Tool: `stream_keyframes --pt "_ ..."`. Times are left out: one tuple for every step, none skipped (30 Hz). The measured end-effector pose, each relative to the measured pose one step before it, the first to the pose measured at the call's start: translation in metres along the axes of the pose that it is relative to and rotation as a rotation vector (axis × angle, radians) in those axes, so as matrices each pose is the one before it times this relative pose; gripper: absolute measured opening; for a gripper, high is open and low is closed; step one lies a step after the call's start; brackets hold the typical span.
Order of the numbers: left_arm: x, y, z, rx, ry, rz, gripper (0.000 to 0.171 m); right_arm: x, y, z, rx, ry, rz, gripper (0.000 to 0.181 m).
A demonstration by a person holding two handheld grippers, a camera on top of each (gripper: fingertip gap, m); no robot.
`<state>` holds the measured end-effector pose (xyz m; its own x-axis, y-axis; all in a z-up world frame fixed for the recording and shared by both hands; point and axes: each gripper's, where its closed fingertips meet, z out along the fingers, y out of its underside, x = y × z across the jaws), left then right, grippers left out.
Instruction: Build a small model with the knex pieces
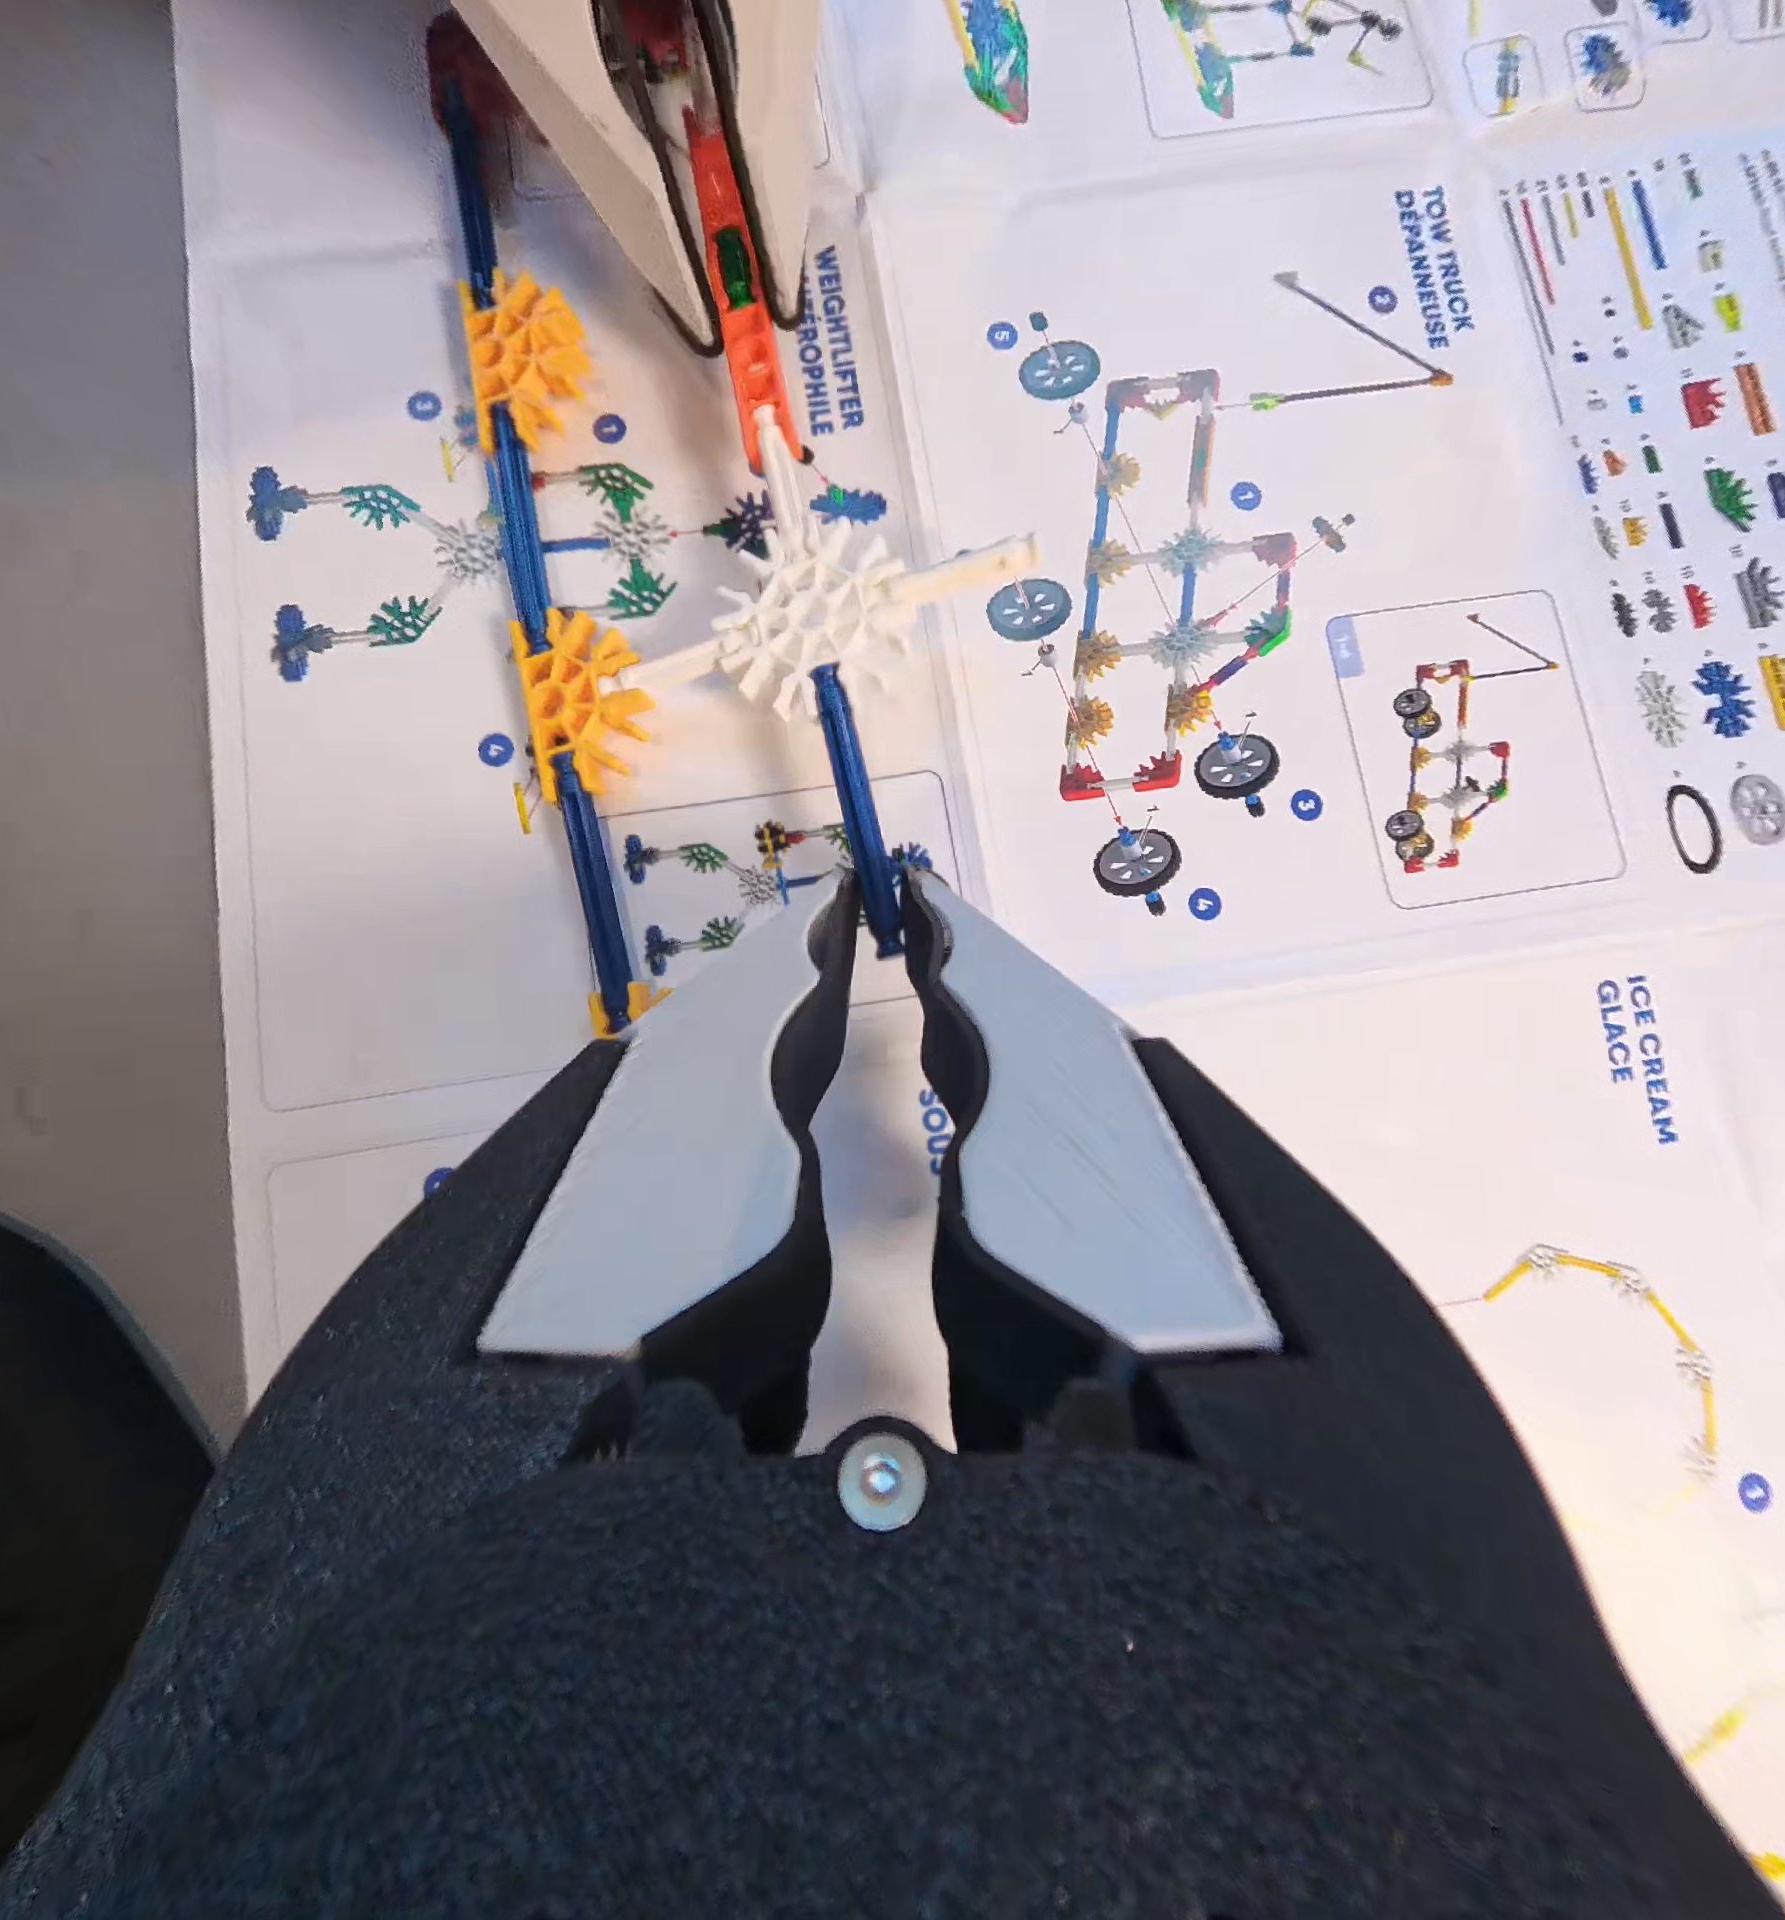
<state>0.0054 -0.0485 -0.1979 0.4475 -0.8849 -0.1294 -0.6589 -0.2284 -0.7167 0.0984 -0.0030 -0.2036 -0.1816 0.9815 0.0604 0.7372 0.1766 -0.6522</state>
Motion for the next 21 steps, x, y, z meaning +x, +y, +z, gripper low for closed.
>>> stream_keyframes --pt "-0.00043 -0.00064 -0.00132 0.00977 0.0035 -0.0158 0.008 -0.00295 -0.00220 -0.00262 0.0124 0.0075 0.0037 0.007" --pt "-0.00008 0.00018 -0.00049 0.00477 0.0021 -0.0147 0.008 -0.00358 -0.00160 -0.00250 0.0105 0.0048 0.0158 0.006" --pt "0.00039 0.00063 0.00025 0.00249 0.0033 -0.0090 0.009 -0.00226 -0.00025 -0.00150 0.0047 0.0155 0.0188 0.006" --pt "0.00115 0.00074 0.00017 0.00104 0.0070 -0.0055 0.009 -0.00125 0.00153 -0.00012 -0.0053 0.0219 0.0169 0.006" --pt "-0.00094 0.00082 -0.00098 0.00006 -0.0027 -0.0003 0.011 -0.00165 0.00430 0.00107 -0.0191 0.0174 0.0115 0.006" --pt "-0.00515 0.00008 -0.00339 0.00605 -0.0239 0.0021 0.018 -0.00113 0.00512 0.00160 -0.0215 0.0187 0.0029 0.007" --pt "-0.00586 0.00073 -0.00555 0.00542 -0.0191 -0.0032 0.020 0.00042 0.00305 0.00133 -0.0054 0.0229 0.0027 0.007" --pt "-0.00629 0.00205 -0.00695 0.00056 -0.0125 -0.0166 0.019 0.00045 0.00110 0.00030 0.0081 0.0148 0.0129 0.007" --pt "-0.00608 0.00373 -0.00732 -0.00479 -0.0070 -0.0273 0.019 0.00057 0.00025 -0.00110 0.0094 0.0061 0.0163 0.010" --pt "-0.00421 0.00544 -0.00711 -0.01014 0.0051 -0.0348 0.021 0.00168 0.00023 -0.00210 0.0084 0.0085 0.0108 0.016" --pt "-0.00317 0.00605 -0.00648 -0.00988 0.0065 -0.0348 0.024 0.00183 -0.00035 -0.00280 0.0113 0.0053 0.0081 0.018" --pt "-0.00265 0.00640 -0.00556 -0.00702 0.0019 -0.0257 0.026 0.00173 -0.00142 -0.00339 0.0150 0.0005 0.0102 0.018" --pt "-0.00200 0.00662 -0.00419 -0.00814 -0.0007 -0.0165 0.027 0.00237 -0.00263 -0.00314 0.0176 0.0016 0.0109 0.018" --pt "-0.00175 0.00676 -0.00251 -0.01083 -0.0044 -0.0114 0.029 0.00193 -0.00411 -0.00237 0.0191 0.0001 0.0071 0.018" --pt "-0.00046 0.00649 -0.00079 -0.01411 0.0001 -0.0074 0.029 0.00061 -0.00501 -0.00122 0.0157 -0.0045 0.0015 0.018" --pt "0.00137 0.00538 0.00061 -0.01338 0.0092 -0.0038 0.030 0.00003 -0.00559 0.00086 0.0101 -0.0022 -0.0058 0.018" --pt "0.00277 0.00378 0.00155 -0.00985 0.0163 -0.0004 0.031 -0.00154 -0.00612 0.00294 0.0059 -0.0042 -0.0144 0.018" --pt "0.00321 0.00219 0.00202 -0.00586 0.0183 0.0024 0.033 -0.00361 -0.00623 0.00517 0.0016 -0.0114 -0.0192 0.018" --pt "0.00349 0.00173 0.00195 -0.00852 0.0206 0.0040 0.032 -0.00469 -0.00614 0.00703 -0.0023 -0.0146 -0.0214 0.018" --pt "0.00280 0.00157 0.00140 -0.01055 0.0165 0.0053 0.032 -0.00534 -0.00551 0.00844 -0.0066 -0.0179 -0.0260 0.019" --pt "0.00118 0.00060 0.00057 -0.00408 0.0051 0.0066 0.034 -0.00463 -0.00460 0.00896 -0.0107 -0.0166 -0.0281 0.019"
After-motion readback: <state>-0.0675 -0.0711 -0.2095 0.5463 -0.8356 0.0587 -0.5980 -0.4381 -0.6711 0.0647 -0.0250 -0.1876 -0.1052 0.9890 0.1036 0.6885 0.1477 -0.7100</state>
